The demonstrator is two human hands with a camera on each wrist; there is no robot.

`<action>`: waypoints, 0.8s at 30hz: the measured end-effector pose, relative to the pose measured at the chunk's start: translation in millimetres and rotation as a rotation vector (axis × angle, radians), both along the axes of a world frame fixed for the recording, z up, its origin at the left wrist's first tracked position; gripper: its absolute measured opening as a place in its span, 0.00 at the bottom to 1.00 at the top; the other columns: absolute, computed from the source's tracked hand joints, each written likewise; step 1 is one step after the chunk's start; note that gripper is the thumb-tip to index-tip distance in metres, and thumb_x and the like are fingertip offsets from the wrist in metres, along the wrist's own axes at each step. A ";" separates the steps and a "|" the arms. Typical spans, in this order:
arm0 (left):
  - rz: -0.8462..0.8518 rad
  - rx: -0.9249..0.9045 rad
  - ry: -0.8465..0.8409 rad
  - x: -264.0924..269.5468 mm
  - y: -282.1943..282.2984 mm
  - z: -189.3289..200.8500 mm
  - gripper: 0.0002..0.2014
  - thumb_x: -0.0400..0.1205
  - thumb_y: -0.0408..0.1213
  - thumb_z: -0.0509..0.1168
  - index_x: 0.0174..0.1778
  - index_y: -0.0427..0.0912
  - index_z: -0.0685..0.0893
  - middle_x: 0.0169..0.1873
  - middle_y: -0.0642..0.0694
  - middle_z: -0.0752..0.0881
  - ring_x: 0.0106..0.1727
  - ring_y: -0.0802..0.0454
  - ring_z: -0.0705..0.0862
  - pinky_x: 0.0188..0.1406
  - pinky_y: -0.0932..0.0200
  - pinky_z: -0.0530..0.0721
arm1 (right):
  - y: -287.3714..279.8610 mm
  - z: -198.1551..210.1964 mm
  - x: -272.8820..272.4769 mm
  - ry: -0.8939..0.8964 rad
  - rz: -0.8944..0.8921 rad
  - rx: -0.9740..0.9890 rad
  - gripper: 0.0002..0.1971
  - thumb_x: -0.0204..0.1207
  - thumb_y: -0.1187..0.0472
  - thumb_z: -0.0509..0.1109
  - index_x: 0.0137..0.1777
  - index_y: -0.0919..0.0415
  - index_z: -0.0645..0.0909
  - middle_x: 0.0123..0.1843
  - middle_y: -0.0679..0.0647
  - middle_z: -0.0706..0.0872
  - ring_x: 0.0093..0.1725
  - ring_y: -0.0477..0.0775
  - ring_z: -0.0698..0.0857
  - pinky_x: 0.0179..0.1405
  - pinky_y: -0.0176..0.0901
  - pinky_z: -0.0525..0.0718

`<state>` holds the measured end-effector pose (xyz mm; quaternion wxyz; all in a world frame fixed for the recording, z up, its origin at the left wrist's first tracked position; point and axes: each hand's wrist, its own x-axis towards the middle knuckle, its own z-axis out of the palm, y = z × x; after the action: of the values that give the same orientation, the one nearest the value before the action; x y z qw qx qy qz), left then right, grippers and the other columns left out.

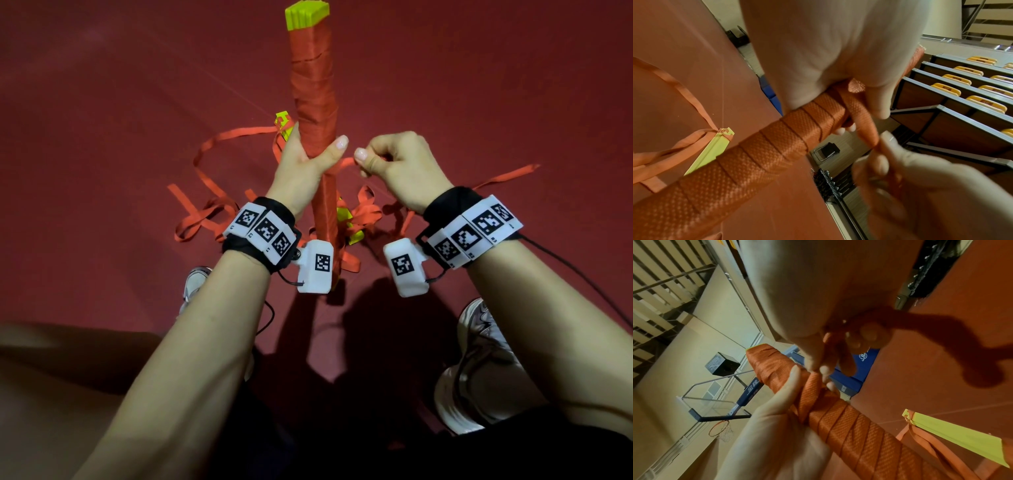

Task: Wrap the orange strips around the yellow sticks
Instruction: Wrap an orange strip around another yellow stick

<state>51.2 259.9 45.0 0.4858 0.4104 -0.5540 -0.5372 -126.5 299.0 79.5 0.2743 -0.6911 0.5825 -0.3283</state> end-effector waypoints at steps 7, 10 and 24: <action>-0.119 0.108 0.055 0.6 2.0 4.6 0.22 0.74 0.40 0.78 0.58 0.35 0.78 0.46 0.42 0.85 0.50 0.48 0.84 0.56 0.52 0.83 | -1.0 -0.2 1.6 -0.092 -0.088 0.260 0.27 0.83 0.51 0.69 0.21 0.58 0.75 0.18 0.49 0.75 0.15 0.42 0.68 0.22 0.33 0.68; -0.221 0.125 0.040 2.4 3.7 8.2 0.27 0.70 0.41 0.79 0.59 0.32 0.77 0.47 0.45 0.86 0.52 0.47 0.83 0.62 0.50 0.80 | -5.5 1.4 -5.1 -0.134 -0.091 0.312 0.23 0.80 0.53 0.72 0.23 0.57 0.80 0.21 0.54 0.78 0.15 0.45 0.69 0.18 0.37 0.68; -0.199 0.207 0.194 4.9 12.1 16.5 0.19 0.77 0.28 0.69 0.63 0.30 0.78 0.47 0.45 0.89 0.50 0.51 0.89 0.54 0.56 0.86 | -2.4 6.0 -11.5 -0.379 0.181 0.029 0.10 0.76 0.75 0.74 0.51 0.61 0.84 0.39 0.56 0.93 0.42 0.49 0.91 0.51 0.45 0.88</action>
<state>56.1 272.0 61.6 0.4366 0.3473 -0.4842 -0.6740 -138.0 296.6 85.4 0.4170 -0.6626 0.4608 -0.4180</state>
